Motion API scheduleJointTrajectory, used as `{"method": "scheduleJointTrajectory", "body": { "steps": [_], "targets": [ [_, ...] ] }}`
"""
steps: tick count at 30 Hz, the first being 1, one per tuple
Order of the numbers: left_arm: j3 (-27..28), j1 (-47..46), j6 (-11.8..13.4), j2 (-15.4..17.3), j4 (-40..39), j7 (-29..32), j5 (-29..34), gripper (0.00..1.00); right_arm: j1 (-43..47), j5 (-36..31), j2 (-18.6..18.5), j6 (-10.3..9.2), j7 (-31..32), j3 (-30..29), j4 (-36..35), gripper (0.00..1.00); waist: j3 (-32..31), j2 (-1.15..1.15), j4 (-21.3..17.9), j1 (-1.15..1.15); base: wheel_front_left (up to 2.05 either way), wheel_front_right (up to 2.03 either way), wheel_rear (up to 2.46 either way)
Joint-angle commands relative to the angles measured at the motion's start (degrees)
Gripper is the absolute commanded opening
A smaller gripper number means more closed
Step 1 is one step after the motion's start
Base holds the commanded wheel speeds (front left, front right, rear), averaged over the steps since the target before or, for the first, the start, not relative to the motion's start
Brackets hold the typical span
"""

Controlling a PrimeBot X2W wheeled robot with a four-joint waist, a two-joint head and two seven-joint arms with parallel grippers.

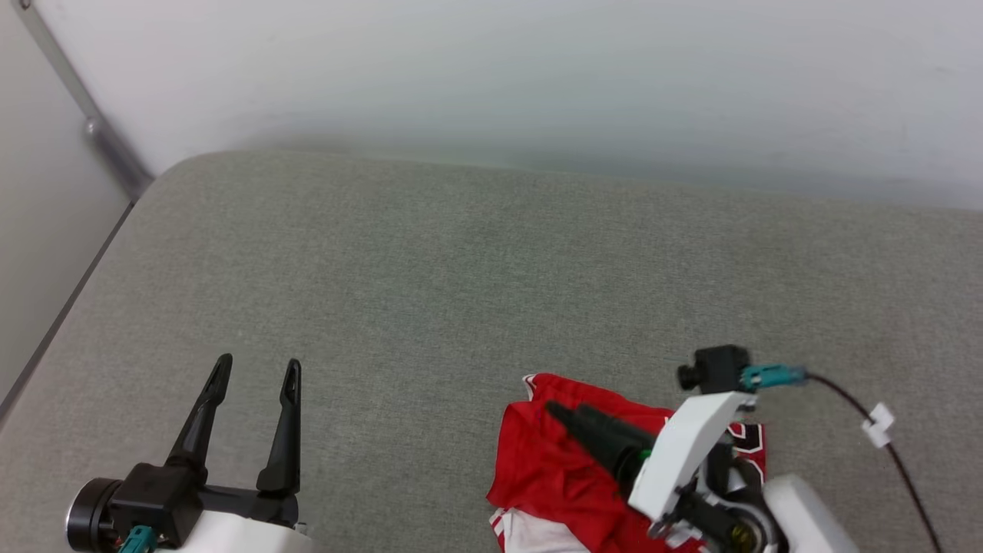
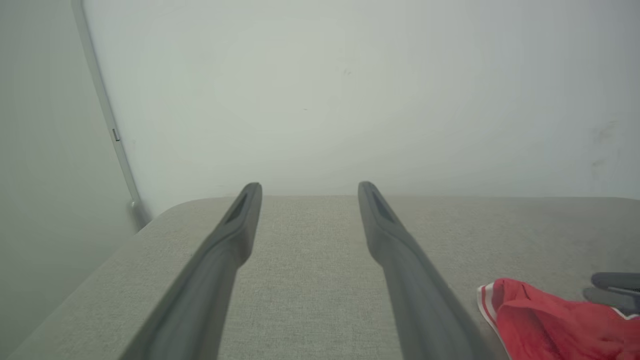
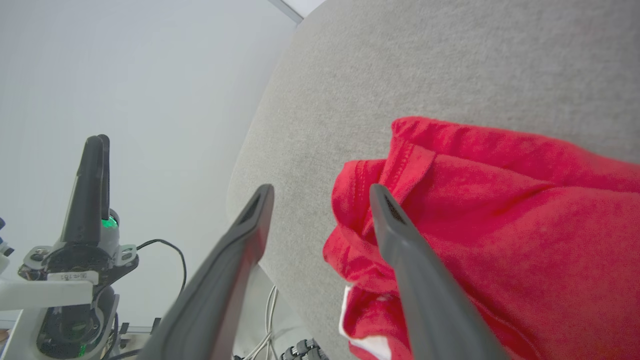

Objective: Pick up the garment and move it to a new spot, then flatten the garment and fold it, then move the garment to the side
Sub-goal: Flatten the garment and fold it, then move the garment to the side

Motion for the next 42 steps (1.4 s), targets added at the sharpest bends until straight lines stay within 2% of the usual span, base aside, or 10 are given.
{"method": "scheduleJointTrajectory", "body": {
  "steps": [1,5,9,12,15,20,24,31,42],
  "targets": [
    [0.0,0.5,-0.1,-0.1,-0.2,-0.1,0.3,1.0,-1.3,-3.0,0.0,0.0,0.4,-2.2,-0.4,1.0,-0.2,0.0,-0.6,0.0,0.0,0.0,0.0],
    [-0.1,0.3,-0.1,-0.2,-0.5,-0.1,0.4,1.0,-3.1,-13.7,0.0,0.0,1.8,-9.2,-2.8,1.0,-0.1,0.0,-1.8,0.0,0.0,0.0,0.0],
    [-0.6,-0.4,-0.1,-0.1,-0.9,-0.1,0.3,1.0,-4.2,-29.5,-0.5,0.0,3.1,-15.1,-8.5,1.0,0.5,0.0,-2.9,0.0,0.0,0.0,0.0],
    [-1.1,-1.1,-0.1,-0.3,-0.9,-0.1,0.4,1.0,-3.9,-37.6,-3.3,-0.01,1.6,-17.1,-12.9,1.0,0.8,0.0,-3.5,0.0,0.0,0.0,0.0],
    [-1.7,-1.7,-0.1,-0.4,-0.9,-0.1,0.4,1.0,-2.3,-42.1,-6.2,-0.01,-1.6,-18.1,-15.4,1.0,1.0,0.0,-4.0,0.0,0.0,0.0,0.0],
    [-2.8,-2.2,-0.1,-0.7,-0.9,-0.1,0.4,1.0,1.1,-45.9,-11.3,-0.01,-9.4,-19.5,-17.4,1.0,1.2,0.0,-4.4,0.0,0.0,0.0,0.0],
    [-3.4,-2.1,-0.1,-0.9,-1.2,-0.1,0.0,1.0,4.7,-46.5,-12.1,-0.01,-15.7,-22.0,-18.6,1.0,1.2,0.0,-4.5,0.0,0.0,0.0,0.0],
    [-4.3,-0.1,-0.1,-1.0,-1.2,-0.1,-0.4,1.0,11.2,-46.4,-8.7,-0.01,-22.5,-25.9,-21.4,1.0,0.5,0.0,-4.5,0.0,0.0,0.0,0.0],
    [-5.1,1.1,-0.1,-0.9,-1.6,-0.1,0.0,1.0,15.5,-48.0,-4.4,-0.01,-24.8,-26.2,-22.6,1.0,0.1,0.0,-4.1,0.0,0.0,0.0,0.0]
  ]
}}
